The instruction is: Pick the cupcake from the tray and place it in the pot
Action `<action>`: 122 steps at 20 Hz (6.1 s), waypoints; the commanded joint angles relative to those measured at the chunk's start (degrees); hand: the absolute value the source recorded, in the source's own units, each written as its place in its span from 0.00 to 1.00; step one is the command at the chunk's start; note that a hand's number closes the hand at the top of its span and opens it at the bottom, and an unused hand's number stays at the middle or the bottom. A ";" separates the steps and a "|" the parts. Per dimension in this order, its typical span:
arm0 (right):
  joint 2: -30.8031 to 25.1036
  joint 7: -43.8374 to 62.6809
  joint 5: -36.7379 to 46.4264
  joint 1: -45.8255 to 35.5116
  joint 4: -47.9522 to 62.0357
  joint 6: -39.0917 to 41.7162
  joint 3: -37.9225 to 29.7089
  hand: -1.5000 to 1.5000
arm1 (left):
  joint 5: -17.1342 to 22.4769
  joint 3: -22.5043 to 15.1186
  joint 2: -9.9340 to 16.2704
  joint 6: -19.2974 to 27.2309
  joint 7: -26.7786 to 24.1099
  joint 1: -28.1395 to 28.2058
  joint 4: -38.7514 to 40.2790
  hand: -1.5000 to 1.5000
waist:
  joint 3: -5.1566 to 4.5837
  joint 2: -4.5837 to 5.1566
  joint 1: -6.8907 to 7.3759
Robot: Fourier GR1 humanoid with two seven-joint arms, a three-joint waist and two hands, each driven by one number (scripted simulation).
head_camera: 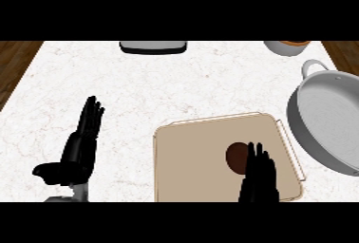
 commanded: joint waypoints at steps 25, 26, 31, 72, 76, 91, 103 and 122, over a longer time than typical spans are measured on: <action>0.33 8.33 2.30 -17.66 10.77 -0.94 -22.88 1.00 | -0.96 1.54 -1.32 -2.80 0.33 -1.08 -1.03 0.50 | 0.53 1.84 2.18; 0.34 9.89 1.10 -18.53 10.93 0.19 -25.88 1.00 | -0.56 1.70 -1.52 -3.05 0.04 -1.60 -0.57 0.50 | 0.50 2.55 1.89; -1.41 16.52 -0.88 -26.99 14.96 4.23 -38.15 1.00 | -0.99 1.28 -1.24 -3.34 -0.16 -1.90 -0.86 0.50 | 0.46 3.65 3.68; -22.14 31.74 34.98 -65.60 56.59 7.57 -77.44 1.00 | -0.30 2.99 -0.89 -4.76 -1.00 -2.52 3.42 0.50 | 0.53 1.31 1.98; -19.06 30.26 32.99 -61.60 56.93 4.01 -81.43 1.00 | -1.98 1.52 -1.04 -3.51 0.07 -0.34 0.07 0.50 | 0.57 0.98 1.81; -14.47 18.28 18.17 -54.33 56.12 -7.99 -99.04 0.00 | -0.24 4.59 -0.08 -4.49 0.62 -2.26 1.23 0.50 | 0.57 0.75 0.82; -6.66 8.68 16.07 -52.55 37.53 -44.33 -96.94 0.00 | -1.86 2.65 -1.98 -3.62 -1.94 -0.32 2.01 0.50 | 0.55 0.60 0.61; 0.37 22.42 12.31 -24.71 12.67 -48.24 -74.98 0.00 | -2.41 3.78 -3.44 -3.16 -2.74 -1.27 4.54 0.50 | 0.37 0.25 0.00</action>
